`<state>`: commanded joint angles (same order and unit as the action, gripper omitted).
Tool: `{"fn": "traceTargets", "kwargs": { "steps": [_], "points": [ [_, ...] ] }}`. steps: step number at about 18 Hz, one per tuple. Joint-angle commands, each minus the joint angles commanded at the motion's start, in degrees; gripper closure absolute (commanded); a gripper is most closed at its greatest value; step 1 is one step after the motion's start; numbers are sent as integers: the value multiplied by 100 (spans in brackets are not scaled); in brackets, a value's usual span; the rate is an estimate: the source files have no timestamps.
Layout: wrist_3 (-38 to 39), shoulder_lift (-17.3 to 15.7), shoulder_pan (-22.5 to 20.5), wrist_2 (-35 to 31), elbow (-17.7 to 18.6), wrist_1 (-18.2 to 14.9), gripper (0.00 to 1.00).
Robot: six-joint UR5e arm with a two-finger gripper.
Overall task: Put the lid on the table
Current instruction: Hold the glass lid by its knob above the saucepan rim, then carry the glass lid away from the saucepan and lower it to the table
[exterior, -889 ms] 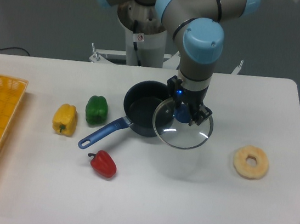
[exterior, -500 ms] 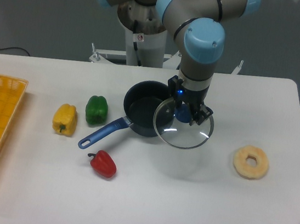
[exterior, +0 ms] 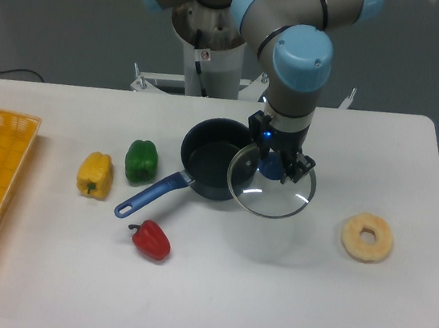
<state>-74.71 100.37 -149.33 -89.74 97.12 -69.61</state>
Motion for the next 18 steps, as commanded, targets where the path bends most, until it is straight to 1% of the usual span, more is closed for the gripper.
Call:
{"fn": "traceTargets", "kwargs": {
  "steps": [5, 9, 12, 14, 18],
  "points": [
    [-18, 53, -149, -9, -53, 97, 46],
    [-18, 228, -202, -18, -62, 316, 46],
    [9, 439, -237, -18, -62, 527, 46],
    [9, 597, -237, -18, -36, 527, 46],
    [-26, 764, -237, -18, -62, 536, 46]
  ]
}}
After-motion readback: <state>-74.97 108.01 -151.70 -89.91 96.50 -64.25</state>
